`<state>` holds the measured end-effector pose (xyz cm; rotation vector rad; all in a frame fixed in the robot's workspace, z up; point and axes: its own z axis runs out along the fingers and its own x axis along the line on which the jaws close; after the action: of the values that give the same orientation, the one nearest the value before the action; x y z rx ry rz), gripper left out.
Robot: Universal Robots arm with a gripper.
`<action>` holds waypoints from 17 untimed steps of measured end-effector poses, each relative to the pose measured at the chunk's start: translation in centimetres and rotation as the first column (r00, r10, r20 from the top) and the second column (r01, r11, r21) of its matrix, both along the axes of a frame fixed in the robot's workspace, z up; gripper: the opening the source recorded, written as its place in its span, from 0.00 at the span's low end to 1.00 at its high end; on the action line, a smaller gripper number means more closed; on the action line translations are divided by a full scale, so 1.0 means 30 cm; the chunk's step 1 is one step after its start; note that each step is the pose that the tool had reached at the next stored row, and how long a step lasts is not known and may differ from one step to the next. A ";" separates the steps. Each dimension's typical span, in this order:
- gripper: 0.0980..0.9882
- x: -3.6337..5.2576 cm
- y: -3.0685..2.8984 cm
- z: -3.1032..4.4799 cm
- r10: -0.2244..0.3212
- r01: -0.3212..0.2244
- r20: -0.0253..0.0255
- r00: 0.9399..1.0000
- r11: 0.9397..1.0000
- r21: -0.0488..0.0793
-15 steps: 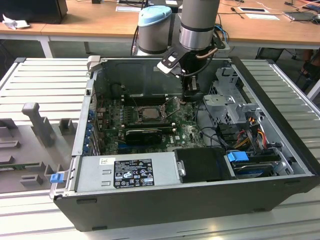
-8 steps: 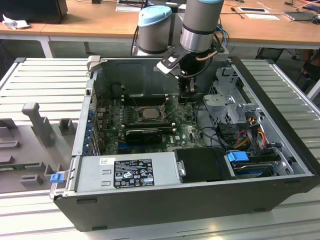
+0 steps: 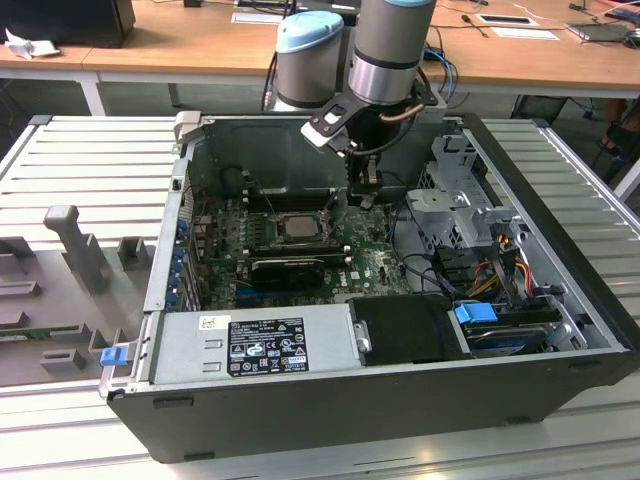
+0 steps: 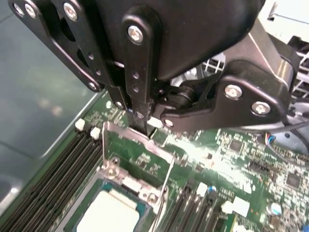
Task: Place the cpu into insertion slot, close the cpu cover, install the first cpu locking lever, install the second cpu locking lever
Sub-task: 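Close the cpu cover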
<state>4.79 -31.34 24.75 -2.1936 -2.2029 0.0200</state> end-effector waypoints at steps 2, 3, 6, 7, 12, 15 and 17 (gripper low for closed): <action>0.01 -0.008 0.000 0.000 0.001 -0.001 0.007 1.000 1.000 0.000; 0.01 -0.014 0.000 0.000 0.002 -0.002 0.009 1.000 1.000 0.000; 0.01 -0.030 0.000 0.000 0.004 -0.004 0.009 1.000 1.000 0.000; 0.01 -0.035 0.000 -0.001 0.005 -0.005 0.009 1.000 1.000 0.000; 0.01 -0.069 0.000 -0.005 0.006 -0.006 0.009 1.000 1.000 0.001; 0.01 -0.111 0.000 -0.020 0.011 -0.011 0.009 1.000 1.000 0.002; 0.01 -0.129 0.000 -0.037 0.015 -0.015 0.010 1.000 1.000 0.002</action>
<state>0.92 -31.33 23.64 -2.1812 -2.2229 0.0075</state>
